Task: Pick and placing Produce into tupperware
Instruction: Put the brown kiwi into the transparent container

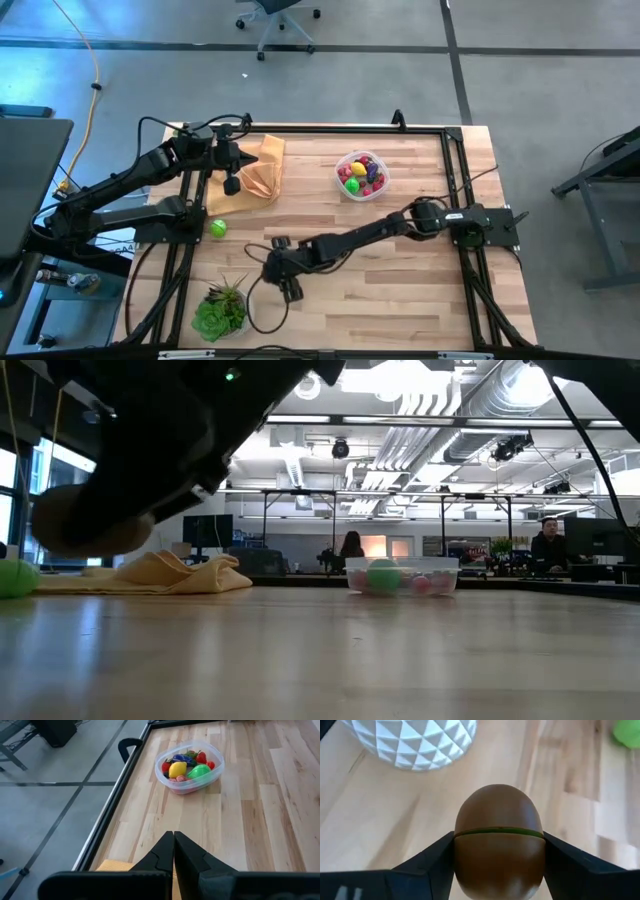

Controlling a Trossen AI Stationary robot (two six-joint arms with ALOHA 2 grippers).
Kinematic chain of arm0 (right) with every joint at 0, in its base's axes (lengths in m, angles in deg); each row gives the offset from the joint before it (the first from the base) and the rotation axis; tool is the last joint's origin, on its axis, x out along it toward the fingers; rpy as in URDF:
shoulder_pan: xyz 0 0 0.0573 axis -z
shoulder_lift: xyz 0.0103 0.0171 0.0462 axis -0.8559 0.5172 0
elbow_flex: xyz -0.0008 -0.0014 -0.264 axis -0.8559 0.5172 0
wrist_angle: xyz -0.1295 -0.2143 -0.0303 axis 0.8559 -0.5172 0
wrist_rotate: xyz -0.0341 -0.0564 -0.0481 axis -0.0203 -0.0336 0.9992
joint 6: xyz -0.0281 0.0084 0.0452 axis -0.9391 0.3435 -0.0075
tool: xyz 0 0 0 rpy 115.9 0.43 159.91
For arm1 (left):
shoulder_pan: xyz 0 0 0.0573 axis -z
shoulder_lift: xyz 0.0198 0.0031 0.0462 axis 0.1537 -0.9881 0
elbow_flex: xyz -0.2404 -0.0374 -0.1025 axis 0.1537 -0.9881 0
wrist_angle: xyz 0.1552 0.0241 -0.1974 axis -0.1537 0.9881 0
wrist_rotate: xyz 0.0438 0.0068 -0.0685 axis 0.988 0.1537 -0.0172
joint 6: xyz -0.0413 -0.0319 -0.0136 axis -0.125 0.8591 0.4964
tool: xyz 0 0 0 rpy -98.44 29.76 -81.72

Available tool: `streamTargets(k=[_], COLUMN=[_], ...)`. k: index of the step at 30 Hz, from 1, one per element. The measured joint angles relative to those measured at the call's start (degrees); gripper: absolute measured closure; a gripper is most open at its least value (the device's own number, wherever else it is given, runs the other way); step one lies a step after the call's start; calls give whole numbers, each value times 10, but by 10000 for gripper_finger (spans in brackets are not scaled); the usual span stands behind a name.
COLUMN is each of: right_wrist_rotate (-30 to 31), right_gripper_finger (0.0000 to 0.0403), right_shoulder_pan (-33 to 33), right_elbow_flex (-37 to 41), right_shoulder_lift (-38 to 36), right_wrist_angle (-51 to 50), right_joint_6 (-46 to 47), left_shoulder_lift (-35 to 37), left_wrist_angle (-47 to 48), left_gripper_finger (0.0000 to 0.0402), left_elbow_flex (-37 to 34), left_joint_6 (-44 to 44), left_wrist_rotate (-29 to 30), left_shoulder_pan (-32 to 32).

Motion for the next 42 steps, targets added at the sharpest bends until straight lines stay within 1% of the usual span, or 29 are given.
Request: streamTargets(k=[10,19,28,32,42], right_wrist_rotate=[-24,-43,-126,-151,-237], right_gripper_finger=[175,176,176,176,176], right_shoulder_pan=[46,104,185,223,315], right_elbow_flex=[0,0,0,0,0], right_shoulder_lift=[-54,-101,-114,-116,-117], right_wrist_angle=[-80,-138,-155,-167,-206], right_joint_6=[-24,-55,-70,-84,-98], left_shoulder_lift=[0,0,0,0,0], left_wrist_angle=[1,0,0,0,0], left_gripper_finger=[399,399,399,399,399], left_elbow_flex=[0,0,0,0,0], left_joint_6=[0,0,0,0,0], left_wrist_rotate=[3,4,5,5,5], left_shoulder_pan=[0,0,0,0,0])
